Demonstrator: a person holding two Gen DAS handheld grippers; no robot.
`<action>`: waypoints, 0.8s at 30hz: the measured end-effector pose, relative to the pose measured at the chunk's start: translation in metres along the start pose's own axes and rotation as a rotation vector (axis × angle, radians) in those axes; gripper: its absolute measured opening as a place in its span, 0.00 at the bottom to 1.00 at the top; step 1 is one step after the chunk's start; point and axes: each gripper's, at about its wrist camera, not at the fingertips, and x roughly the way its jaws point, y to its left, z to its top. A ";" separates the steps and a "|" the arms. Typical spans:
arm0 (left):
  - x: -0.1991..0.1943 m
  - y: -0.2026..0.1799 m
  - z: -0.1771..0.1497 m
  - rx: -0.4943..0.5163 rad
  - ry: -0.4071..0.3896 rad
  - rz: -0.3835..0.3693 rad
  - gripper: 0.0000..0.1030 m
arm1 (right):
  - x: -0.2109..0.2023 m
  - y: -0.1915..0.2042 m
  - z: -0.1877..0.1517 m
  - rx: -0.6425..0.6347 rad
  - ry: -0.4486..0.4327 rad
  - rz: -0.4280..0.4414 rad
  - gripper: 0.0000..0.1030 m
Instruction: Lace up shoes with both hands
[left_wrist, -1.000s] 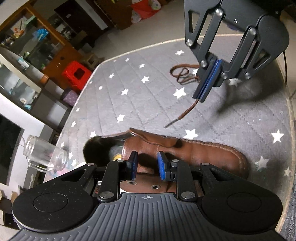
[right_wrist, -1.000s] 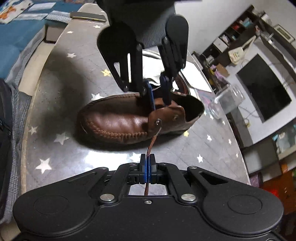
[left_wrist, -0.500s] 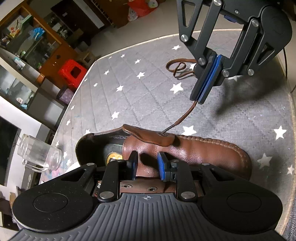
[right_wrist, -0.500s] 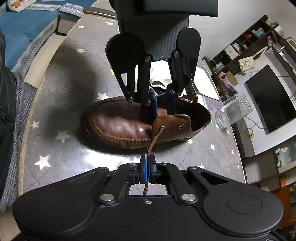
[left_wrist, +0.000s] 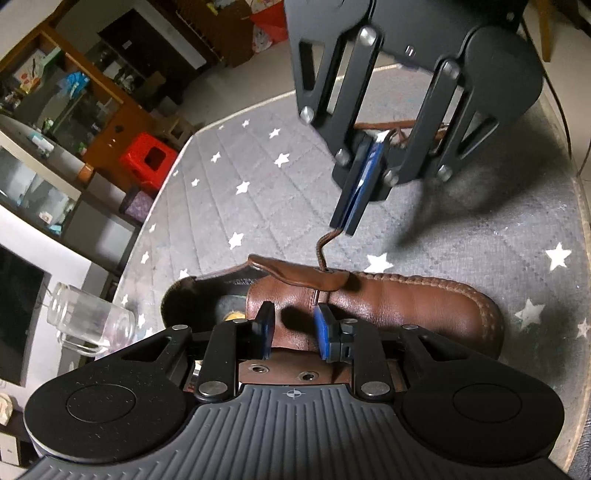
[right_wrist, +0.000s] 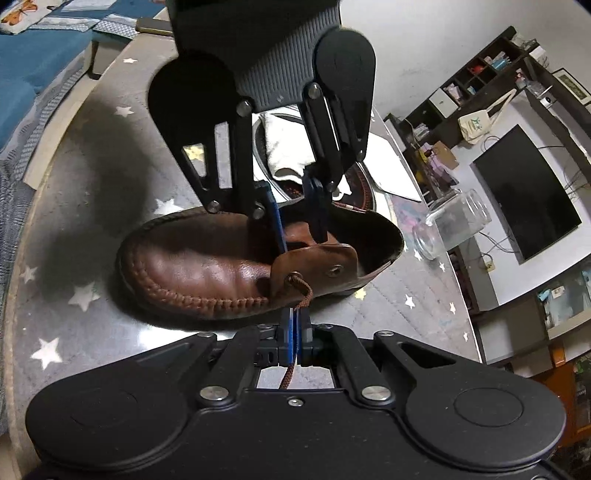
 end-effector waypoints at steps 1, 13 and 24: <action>-0.001 0.000 0.001 0.003 -0.003 0.003 0.24 | 0.000 -0.001 0.000 0.004 0.000 -0.003 0.02; -0.016 -0.012 0.002 0.060 -0.023 0.016 0.25 | -0.002 -0.001 0.000 0.025 -0.007 -0.007 0.02; 0.001 -0.017 0.005 0.079 -0.050 0.029 0.23 | 0.001 0.000 -0.001 0.035 -0.004 -0.006 0.02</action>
